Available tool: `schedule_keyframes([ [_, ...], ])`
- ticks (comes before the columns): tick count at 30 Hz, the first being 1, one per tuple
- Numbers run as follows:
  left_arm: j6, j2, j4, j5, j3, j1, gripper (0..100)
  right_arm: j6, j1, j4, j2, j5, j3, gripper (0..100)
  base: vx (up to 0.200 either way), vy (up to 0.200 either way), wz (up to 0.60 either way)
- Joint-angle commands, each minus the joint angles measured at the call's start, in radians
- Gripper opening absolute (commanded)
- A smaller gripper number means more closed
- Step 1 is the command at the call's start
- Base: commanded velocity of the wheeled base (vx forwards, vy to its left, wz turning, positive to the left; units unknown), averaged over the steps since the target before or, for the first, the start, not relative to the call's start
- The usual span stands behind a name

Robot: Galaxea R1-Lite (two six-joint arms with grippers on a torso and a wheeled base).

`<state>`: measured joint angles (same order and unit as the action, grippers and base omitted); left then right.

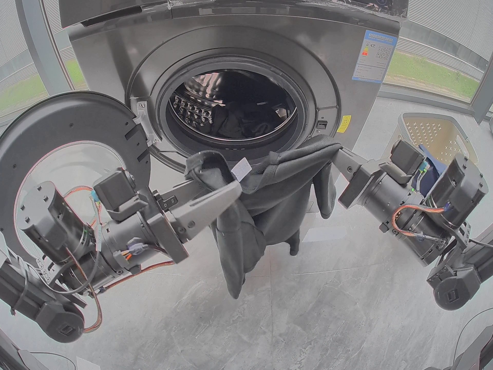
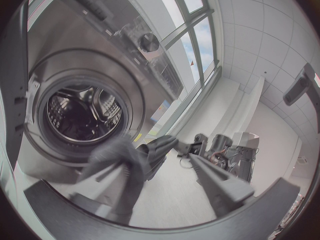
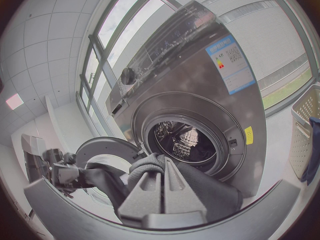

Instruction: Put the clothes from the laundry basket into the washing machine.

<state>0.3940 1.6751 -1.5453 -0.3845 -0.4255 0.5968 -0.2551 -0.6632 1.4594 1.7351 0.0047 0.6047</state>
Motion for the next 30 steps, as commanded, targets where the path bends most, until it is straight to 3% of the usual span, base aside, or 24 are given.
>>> schedule_keyframes([
  [1,0.006,0.127,-0.001,0.006,0.024,-0.009,100,-0.003,-0.015,-0.01,-0.08,0.001,0.006,0,0.0,0.0,0.0],
  [12,-0.007,0.359,-0.001,0.01,-0.004,-0.005,100,-0.007,-0.019,-0.016,-0.081,-0.009,0.012,0,0.0,0.0,0.0],
  [15,-0.037,0.388,-0.001,0.012,-0.004,-0.008,100,-0.007,-0.012,-0.019,-0.08,-0.014,0.017,0,0.0,0.0,0.0],
  [16,-0.064,0.403,-0.001,0.01,-0.004,-0.008,100,-0.007,-0.01,-0.025,-0.078,-0.017,0.021,0,0.0,0.0,0.0],
  [20,-0.118,0.434,-0.001,0.01,0.004,-0.009,100,-0.007,-0.01,-0.05,-0.078,-0.046,0.041,0,0.0,0.0,0.0],
  [30,-0.158,0.476,-0.002,0.013,0.01,-0.005,100,-0.009,-0.012,-0.054,-0.074,-0.058,0.061,0,0.0,0.0,0.0],
])
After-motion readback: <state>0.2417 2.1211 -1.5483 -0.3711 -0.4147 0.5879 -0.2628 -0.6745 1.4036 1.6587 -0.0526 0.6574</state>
